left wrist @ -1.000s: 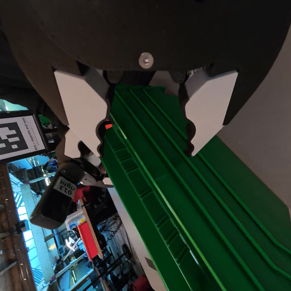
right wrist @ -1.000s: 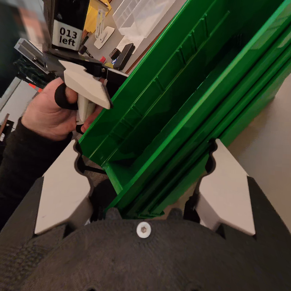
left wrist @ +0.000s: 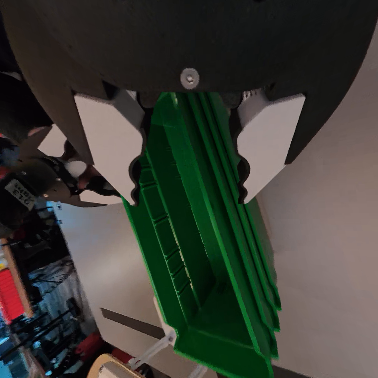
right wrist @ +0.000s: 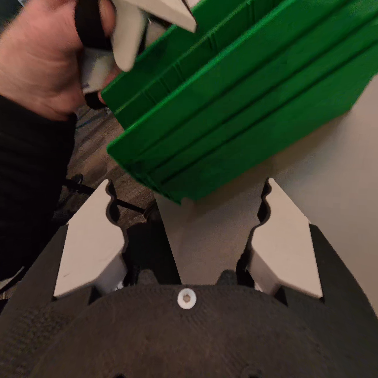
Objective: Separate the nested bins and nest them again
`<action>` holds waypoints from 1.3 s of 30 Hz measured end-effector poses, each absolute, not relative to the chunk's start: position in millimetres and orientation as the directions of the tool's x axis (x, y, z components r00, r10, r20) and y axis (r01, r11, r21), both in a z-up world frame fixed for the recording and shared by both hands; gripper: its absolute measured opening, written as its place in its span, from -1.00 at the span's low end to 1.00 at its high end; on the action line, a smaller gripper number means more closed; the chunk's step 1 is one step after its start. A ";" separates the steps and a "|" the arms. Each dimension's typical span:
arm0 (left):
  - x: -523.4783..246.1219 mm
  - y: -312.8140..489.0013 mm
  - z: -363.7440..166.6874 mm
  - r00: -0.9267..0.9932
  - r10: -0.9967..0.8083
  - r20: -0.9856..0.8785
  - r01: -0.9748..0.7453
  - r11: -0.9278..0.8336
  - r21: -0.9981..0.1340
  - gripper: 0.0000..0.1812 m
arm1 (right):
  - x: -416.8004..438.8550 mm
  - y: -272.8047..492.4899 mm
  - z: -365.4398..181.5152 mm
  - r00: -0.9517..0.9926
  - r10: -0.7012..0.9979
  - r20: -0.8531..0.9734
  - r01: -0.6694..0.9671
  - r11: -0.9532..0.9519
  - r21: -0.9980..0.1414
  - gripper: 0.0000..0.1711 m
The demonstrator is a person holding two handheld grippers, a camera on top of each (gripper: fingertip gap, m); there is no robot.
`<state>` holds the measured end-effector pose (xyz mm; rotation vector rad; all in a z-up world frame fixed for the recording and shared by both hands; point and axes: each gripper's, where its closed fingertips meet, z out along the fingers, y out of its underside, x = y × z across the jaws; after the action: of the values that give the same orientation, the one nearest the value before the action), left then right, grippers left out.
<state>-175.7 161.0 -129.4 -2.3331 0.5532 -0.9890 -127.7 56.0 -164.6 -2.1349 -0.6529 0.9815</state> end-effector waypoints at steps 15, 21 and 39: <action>-146.2 143.6 -143.2 0.823 -0.555 0.125 -0.439 -0.760 -0.479 0.46 | -24.2 13.7 -200.1 0.642 0.557 -0.527 0.083 -0.733 -0.675 0.46; -147.6 144.8 -147.7 0.841 -0.522 0.142 -0.422 -0.797 -0.432 0.37 | -23.3 13.1 -203.7 0.639 0.559 -0.528 0.087 -0.735 -0.673 0.41; -170.8 156.5 -134.4 0.837 -0.527 0.146 -0.405 -0.777 -0.483 0.21 | -18.4 13.2 -224.8 0.637 0.542 -0.548 0.109 -0.767 -0.632 0.32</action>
<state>-170.8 156.5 -134.4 -2.5762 0.6907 -0.3812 -18.4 13.2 -224.8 -2.2989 -0.5065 1.0209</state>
